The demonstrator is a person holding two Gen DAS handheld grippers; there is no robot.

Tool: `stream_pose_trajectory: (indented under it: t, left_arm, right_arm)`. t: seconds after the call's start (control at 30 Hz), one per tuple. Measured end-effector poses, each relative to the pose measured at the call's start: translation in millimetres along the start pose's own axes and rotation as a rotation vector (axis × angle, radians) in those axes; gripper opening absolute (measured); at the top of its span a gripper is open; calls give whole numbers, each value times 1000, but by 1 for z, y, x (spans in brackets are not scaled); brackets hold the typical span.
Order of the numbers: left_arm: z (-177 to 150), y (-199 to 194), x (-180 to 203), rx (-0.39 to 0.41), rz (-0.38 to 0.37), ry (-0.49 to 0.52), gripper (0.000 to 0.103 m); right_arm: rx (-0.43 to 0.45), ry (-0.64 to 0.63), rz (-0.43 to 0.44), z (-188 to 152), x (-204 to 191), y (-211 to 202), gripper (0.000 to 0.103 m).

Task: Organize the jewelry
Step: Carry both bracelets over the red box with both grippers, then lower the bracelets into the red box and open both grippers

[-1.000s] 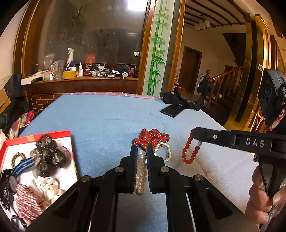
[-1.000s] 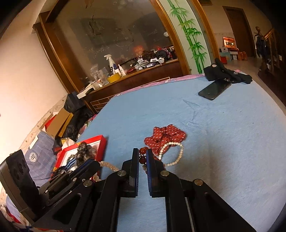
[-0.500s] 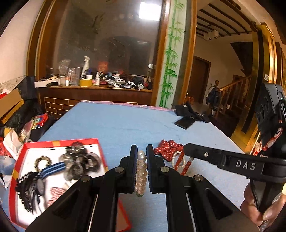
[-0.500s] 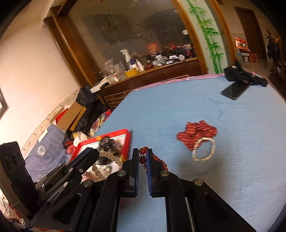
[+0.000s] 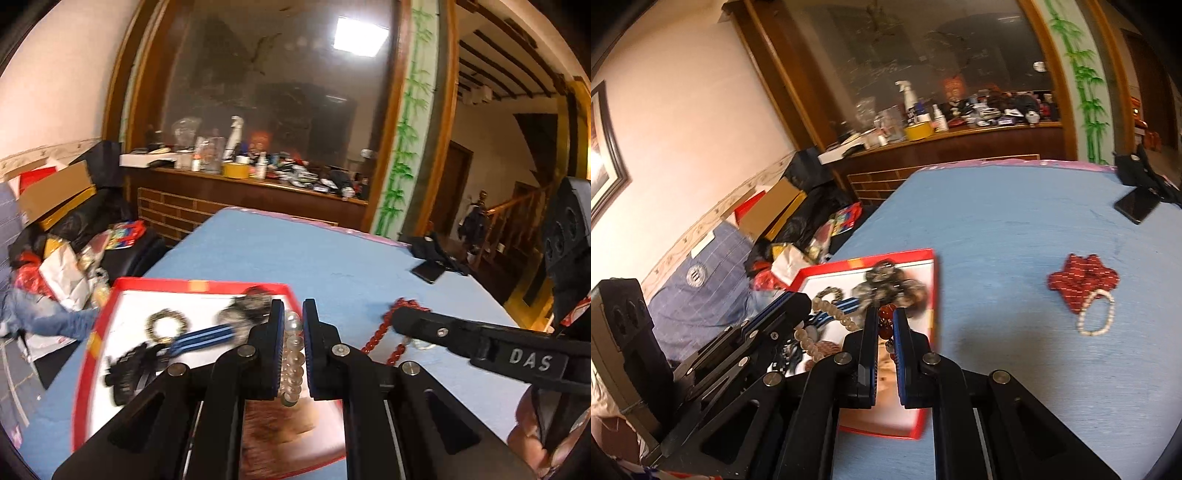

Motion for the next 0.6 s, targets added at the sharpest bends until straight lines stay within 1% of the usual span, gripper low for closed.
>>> stream_pose_trajectory:
  t: [0.3, 0.43, 0.6]
  left_arm:
    - [-21, -12, -75, -29, 93, -92, 9]
    - [-35, -8, -90, -63, 108, -123, 9]
    - [-45, 2, -92, -94, 107, -129, 9]
  right_arm:
    - [-57, -43, 40, -15, -36, 31, 8]
    - [-81, -57, 51, -22, -46, 44, 8]
    - [-125, -63, 39, -35, -48, 70, 8]
Point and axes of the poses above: each gripper's, at about its wrist camera, not at the fingertips, and y roughly the way its jaws point, x to its right, z to its top, the point moved 8 cm from there along y, roughly the way its jaws point, and after that the axes turned 2 degrees about y, right-handed, at the moved point
